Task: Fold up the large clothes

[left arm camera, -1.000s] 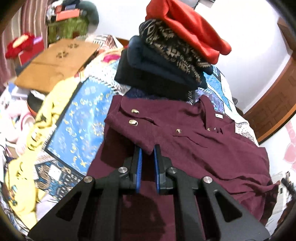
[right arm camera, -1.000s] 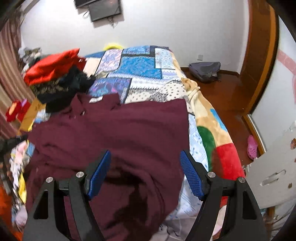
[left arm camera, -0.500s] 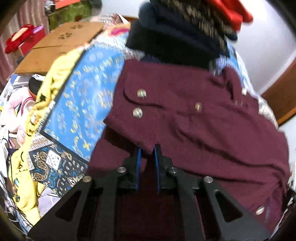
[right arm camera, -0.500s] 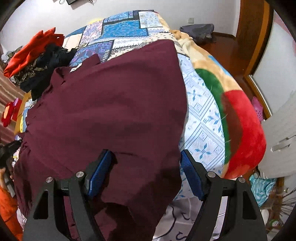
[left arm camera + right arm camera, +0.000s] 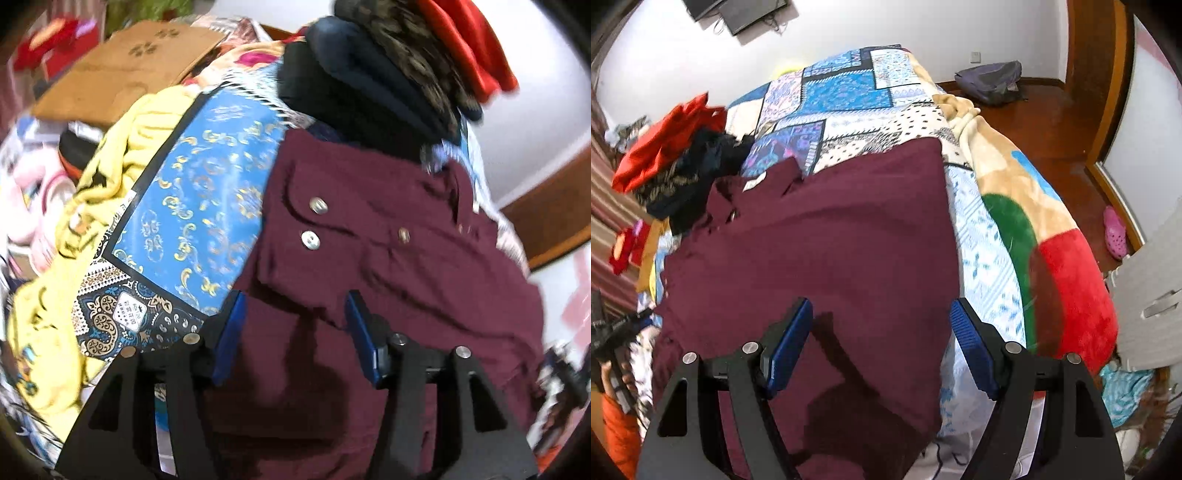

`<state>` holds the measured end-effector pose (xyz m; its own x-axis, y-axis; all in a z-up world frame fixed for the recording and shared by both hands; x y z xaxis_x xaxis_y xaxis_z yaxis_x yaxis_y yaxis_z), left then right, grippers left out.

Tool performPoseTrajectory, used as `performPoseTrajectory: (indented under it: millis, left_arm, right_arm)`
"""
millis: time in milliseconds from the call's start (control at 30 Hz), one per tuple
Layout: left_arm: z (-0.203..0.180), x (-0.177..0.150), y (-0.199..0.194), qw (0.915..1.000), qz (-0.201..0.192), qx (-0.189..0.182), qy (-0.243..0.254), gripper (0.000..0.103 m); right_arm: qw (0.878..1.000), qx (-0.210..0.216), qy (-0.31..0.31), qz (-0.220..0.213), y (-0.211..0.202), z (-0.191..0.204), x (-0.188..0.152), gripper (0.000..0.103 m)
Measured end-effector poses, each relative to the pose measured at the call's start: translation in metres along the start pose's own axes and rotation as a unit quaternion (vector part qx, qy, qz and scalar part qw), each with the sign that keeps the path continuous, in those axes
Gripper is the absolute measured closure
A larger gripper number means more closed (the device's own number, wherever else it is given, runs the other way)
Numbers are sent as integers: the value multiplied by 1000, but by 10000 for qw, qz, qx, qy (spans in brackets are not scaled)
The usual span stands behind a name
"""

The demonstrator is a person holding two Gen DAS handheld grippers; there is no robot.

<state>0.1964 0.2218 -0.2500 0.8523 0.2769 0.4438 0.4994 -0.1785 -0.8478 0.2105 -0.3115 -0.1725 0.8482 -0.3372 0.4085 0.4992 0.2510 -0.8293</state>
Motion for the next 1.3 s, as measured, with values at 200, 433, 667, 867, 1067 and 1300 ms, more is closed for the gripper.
performPoseTrajectory:
  millis: [200, 433, 667, 867, 1067, 1300]
  left_arm:
    - [22, 32, 23, 9994, 253, -201, -103, 48]
    - [17, 64, 66, 9970, 478, -598, -125, 46]
    - [6, 79, 92, 9959, 518, -737, -54, 31]
    - [-16, 80, 88, 9976, 400, -205, 525, 49]
    - [-33, 86, 84, 9947, 398, 249, 916, 54]
    - [-22, 97, 83, 9961, 354, 230, 775, 54]
  right_arm:
    - [9996, 62, 225, 180, 26, -3, 31, 29]
    - [9986, 78, 280, 439, 54, -1, 61, 29]
    - [9985, 116, 460, 279, 67, -4, 87, 72]
    - [9998, 16, 208, -13, 63, 5, 99, 96]
    - [9996, 86, -190, -201, 60, 30, 126, 96]
    - [9984, -318, -355, -293, 84, 46, 152, 97]
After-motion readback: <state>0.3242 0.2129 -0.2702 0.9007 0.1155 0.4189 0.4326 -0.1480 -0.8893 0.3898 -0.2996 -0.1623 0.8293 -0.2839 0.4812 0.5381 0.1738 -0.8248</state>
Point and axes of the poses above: each gripper's, at about its wrist camera, not at the fingertips, and y roughly the way its jaws point, z to its left, x to its top, the point moved 2 cm from there along y, roughly the way its jaws point, and after that the axes turned 14 degrees about y, right-handed, at the moved point
